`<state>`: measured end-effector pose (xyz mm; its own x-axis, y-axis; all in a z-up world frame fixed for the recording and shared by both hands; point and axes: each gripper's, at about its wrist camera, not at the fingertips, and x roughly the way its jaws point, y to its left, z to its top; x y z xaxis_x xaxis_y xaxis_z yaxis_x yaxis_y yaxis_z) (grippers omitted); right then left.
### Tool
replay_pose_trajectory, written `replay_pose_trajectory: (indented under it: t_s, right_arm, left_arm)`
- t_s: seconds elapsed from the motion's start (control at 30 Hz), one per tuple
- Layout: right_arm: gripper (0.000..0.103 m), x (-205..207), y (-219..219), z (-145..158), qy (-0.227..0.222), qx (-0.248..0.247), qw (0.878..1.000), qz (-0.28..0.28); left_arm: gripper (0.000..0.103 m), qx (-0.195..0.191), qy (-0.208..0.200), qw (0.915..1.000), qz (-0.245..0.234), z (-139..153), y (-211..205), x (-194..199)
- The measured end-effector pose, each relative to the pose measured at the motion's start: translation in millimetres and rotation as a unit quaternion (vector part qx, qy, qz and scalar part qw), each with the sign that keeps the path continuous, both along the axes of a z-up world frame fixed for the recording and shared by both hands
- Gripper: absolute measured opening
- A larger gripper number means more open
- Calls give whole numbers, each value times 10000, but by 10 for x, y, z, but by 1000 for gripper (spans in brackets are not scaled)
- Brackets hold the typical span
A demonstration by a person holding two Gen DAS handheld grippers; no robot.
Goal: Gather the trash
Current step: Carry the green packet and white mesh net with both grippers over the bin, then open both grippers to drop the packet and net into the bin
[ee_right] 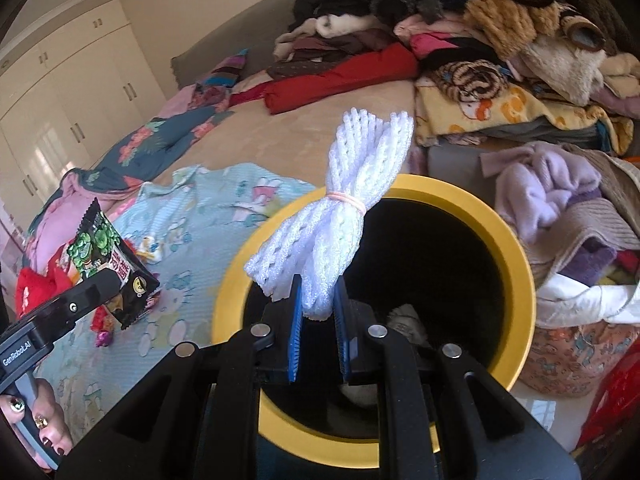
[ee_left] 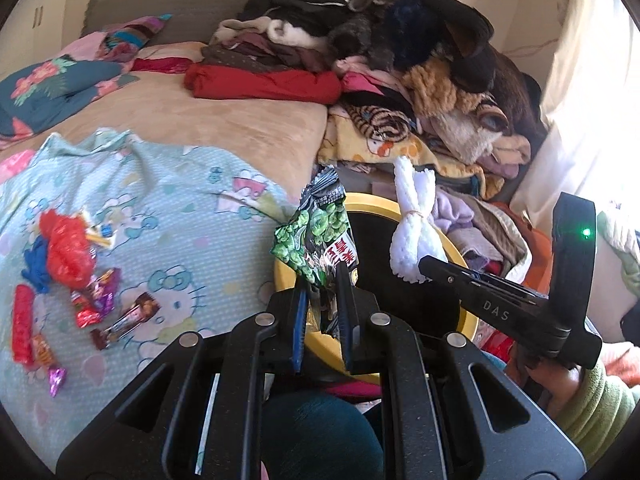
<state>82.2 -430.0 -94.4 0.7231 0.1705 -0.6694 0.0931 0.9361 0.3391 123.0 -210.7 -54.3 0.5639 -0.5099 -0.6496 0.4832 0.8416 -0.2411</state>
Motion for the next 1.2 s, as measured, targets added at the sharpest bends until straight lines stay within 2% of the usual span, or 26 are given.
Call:
replay_pose_trajectory:
  t_s: [0.3, 0.67, 0.77, 0.83, 0.87, 0.93, 0.97, 1.03, 1.1, 1.13, 1.2]
  right_arm:
    - [15, 12, -54, -137, 173, 27, 9998, -51]
    - [17, 27, -137, -217, 273, 134, 9993, -198]
    - [26, 12, -183, -223, 265, 167, 9990, -307]
    - [43, -4, -210, -209, 214, 168, 9988, -395]
    - [47, -6, -227, -207, 185, 161, 9988, -434]
    - [59, -17, -246, -191, 128, 115, 9985, -524]
    - [61, -23, -249, -182, 101, 98, 9984, -554]
    - [68, -36, -248, -162, 42, 52, 9981, -612]
    - [71, -51, -247, -138, -29, -3, 9977, -671]
    - [73, -62, -246, -118, -81, -33, 9975, -695]
    - [76, -78, -243, -84, -168, -83, 9972, -724]
  left_arm:
    - [8, 146, 100, 9996, -211, -82, -308, 185]
    - [8, 349, 510, 9975, -333, -275, -634, 557]
    - [11, 407, 568, 9968, -378, -318, -679, 613]
    - [23, 410, 642, 9964, -370, -344, -686, 650]
    - [28, 398, 672, 9963, -362, -355, -680, 661]
    - [48, 409, 682, 9964, -296, -366, -652, 663]
    - [52, 403, 668, 9966, -253, -365, -632, 659]
    - [75, 375, 661, 9970, -119, -359, -568, 638]
    - [86, 314, 648, 9974, -52, -348, -511, 615]
    - [90, 323, 612, 9976, -5, -336, -480, 590]
    - [92, 354, 506, 9981, 80, -305, -426, 541]
